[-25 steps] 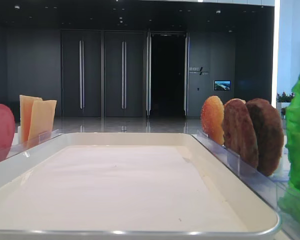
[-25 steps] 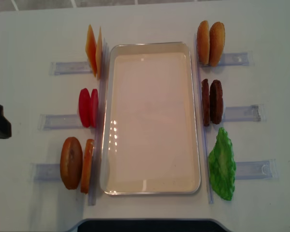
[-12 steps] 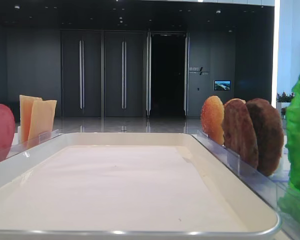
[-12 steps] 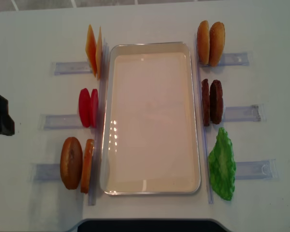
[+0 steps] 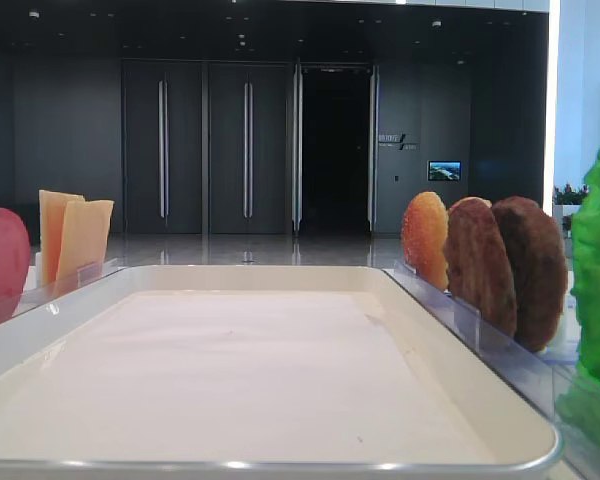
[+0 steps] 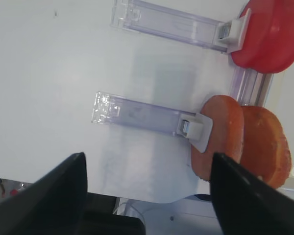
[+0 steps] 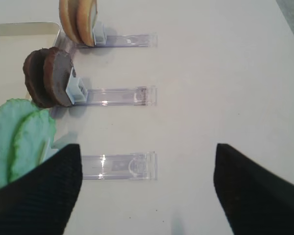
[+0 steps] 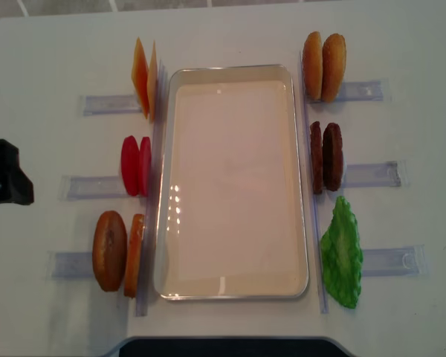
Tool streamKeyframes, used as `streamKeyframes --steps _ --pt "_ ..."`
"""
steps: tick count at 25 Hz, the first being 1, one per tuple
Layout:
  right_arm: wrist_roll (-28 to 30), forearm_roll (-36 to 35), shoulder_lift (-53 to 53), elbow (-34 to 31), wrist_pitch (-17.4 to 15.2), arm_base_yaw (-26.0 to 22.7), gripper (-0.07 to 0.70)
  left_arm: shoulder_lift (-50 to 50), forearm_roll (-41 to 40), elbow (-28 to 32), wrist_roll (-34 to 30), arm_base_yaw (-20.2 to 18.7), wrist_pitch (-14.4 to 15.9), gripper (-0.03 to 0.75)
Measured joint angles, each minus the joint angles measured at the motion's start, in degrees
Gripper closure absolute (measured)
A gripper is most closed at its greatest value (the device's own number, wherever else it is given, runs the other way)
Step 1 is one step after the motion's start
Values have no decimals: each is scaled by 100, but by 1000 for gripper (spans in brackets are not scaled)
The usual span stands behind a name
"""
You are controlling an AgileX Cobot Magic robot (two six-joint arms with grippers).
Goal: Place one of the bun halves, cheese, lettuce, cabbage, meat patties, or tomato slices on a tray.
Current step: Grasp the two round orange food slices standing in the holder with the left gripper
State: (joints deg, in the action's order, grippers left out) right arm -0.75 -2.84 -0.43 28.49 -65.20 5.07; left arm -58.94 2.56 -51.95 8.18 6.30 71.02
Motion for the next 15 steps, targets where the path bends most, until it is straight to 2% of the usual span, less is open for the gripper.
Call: streamKeyframes --steps 15 --pt "0 0 0 0 0 0 76 46 242 0 -229 0 0 141"
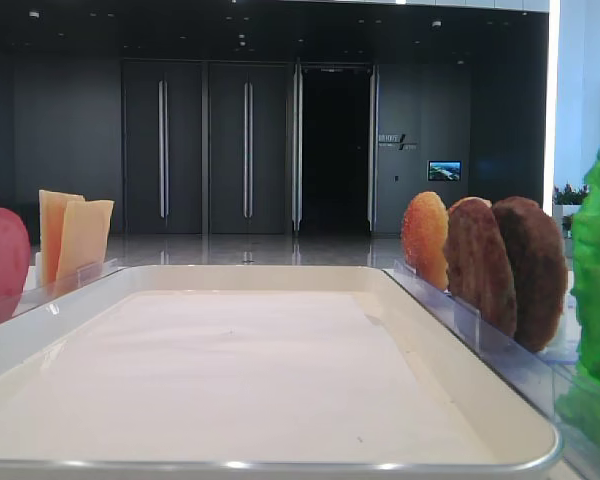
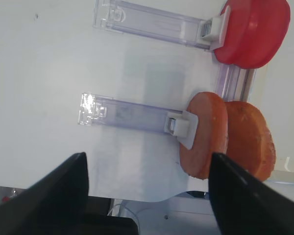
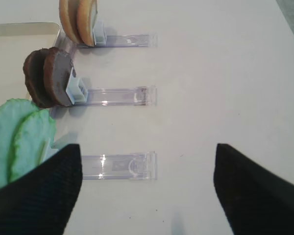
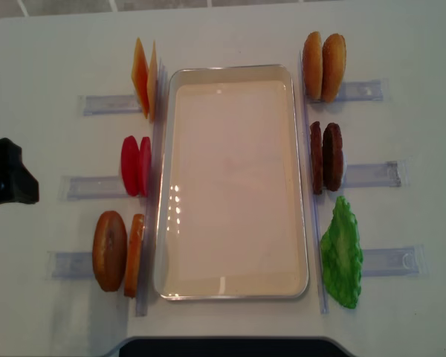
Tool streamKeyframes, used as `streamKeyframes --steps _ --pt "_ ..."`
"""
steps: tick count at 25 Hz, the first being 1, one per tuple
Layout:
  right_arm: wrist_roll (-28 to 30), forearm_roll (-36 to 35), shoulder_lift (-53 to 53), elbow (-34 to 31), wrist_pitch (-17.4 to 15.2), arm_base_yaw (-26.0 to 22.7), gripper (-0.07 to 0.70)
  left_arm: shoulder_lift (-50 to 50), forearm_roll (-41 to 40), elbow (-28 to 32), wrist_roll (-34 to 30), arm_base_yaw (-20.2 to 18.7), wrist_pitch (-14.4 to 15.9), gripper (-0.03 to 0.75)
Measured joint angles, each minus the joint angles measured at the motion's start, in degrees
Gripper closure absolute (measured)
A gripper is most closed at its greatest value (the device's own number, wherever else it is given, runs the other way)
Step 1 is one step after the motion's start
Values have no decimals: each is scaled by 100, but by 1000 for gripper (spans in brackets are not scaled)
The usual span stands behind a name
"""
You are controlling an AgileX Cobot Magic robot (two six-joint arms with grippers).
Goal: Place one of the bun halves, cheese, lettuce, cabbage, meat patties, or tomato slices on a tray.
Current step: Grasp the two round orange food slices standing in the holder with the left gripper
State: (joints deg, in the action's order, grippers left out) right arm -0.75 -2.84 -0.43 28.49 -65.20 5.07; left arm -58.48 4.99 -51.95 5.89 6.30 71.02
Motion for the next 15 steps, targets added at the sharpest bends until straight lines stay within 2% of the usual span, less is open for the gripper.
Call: streamKeyframes --steps 8,15 --pt "0 0 0 0 0 0 76 0 211 0 -14 0 0 159" --pt "0 0 0 0 0 0 76 0 -108 0 65 0 0 142"
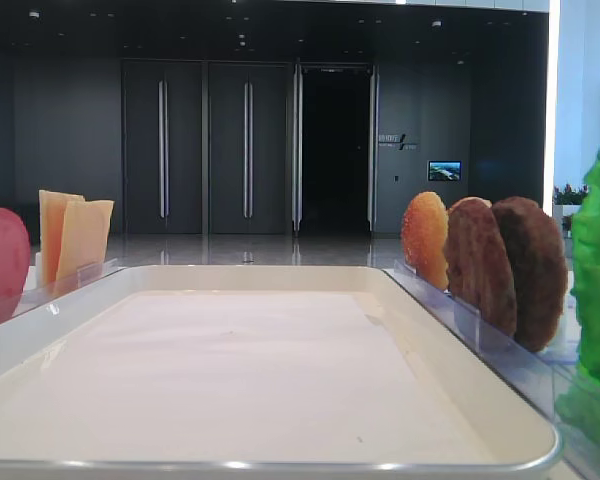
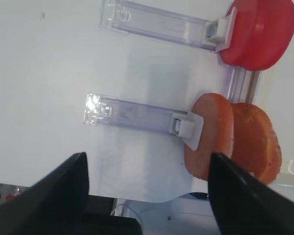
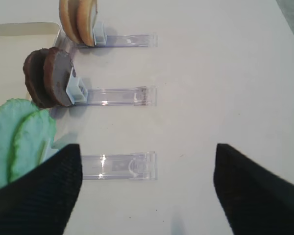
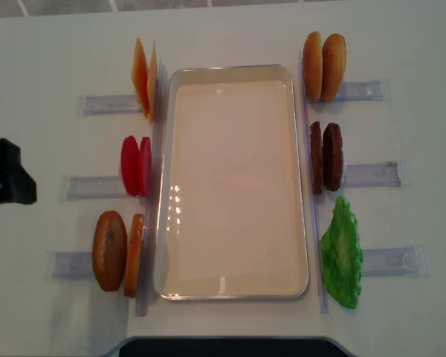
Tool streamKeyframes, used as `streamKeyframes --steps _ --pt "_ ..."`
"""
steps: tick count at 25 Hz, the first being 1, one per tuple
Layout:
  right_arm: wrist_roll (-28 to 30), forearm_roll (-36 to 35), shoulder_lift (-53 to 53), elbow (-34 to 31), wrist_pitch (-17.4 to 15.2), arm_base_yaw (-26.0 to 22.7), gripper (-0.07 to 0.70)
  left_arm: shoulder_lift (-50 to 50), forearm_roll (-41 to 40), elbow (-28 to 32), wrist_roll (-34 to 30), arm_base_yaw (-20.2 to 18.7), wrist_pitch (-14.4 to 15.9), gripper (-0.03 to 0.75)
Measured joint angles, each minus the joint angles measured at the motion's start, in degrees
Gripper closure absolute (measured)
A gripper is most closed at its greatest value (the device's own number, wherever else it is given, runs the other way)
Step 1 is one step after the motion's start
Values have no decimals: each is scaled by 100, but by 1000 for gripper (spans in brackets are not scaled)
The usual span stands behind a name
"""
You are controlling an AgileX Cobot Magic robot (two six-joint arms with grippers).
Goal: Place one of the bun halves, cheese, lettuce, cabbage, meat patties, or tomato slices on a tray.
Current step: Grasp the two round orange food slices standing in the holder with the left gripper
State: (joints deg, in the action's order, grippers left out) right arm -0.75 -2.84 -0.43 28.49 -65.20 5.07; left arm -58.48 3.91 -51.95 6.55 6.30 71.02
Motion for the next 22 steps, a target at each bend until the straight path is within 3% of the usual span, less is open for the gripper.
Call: streamKeyframes --steps 14,19,22 --pt "0 0 0 0 0 0 76 0 -96 0 -102 0 0 137" --pt "0 0 0 0 0 0 76 5 214 0 -373 0 0 123" --pt "0 0 0 0 0 0 76 72 337 0 -442 -326 0 120"
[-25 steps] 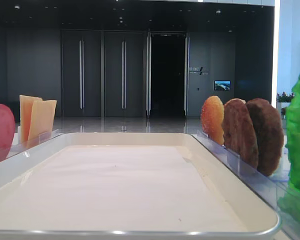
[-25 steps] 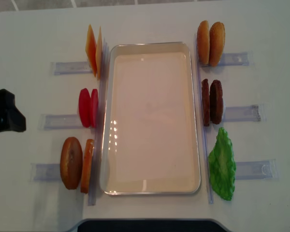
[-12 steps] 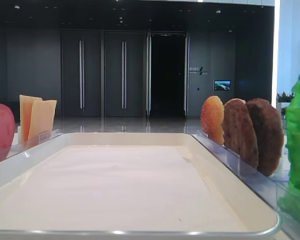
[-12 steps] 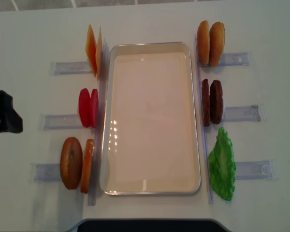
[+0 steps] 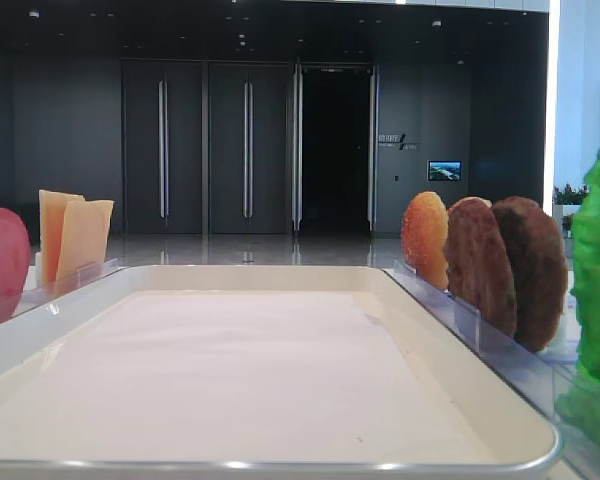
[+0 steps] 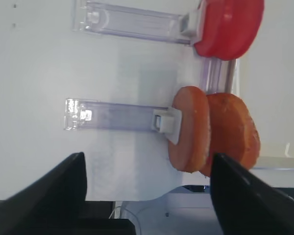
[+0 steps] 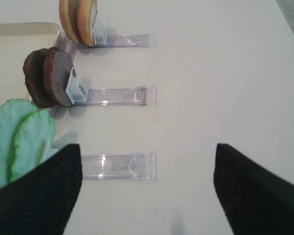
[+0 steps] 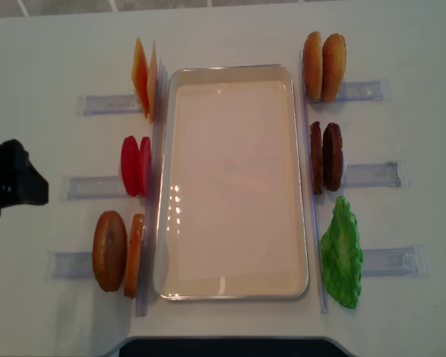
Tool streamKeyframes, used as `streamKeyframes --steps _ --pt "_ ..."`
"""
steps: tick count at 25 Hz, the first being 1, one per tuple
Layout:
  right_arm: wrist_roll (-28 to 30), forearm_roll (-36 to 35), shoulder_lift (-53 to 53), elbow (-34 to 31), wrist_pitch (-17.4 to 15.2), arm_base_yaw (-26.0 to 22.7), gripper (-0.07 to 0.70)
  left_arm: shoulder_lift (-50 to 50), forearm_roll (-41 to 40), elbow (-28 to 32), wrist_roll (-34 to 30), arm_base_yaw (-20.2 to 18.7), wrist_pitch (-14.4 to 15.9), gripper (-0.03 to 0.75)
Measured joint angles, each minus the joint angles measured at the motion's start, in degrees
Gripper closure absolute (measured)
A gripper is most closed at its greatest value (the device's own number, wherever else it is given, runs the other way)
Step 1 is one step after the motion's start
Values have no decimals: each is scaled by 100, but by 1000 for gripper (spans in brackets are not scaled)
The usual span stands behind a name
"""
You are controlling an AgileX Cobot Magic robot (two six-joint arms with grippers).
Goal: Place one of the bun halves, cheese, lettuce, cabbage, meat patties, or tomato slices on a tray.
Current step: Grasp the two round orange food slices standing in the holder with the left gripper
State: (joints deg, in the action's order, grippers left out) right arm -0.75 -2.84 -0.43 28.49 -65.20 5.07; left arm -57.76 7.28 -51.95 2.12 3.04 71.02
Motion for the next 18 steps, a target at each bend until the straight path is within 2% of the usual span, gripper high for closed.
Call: streamKeyframes --steps 7,18 --pt "0 0 0 0 0 0 76 46 -1058 0 1284 -1444 0 118" --pt "0 0 0 0 0 0 76 46 -1562 0 3517 -3480 0 118"
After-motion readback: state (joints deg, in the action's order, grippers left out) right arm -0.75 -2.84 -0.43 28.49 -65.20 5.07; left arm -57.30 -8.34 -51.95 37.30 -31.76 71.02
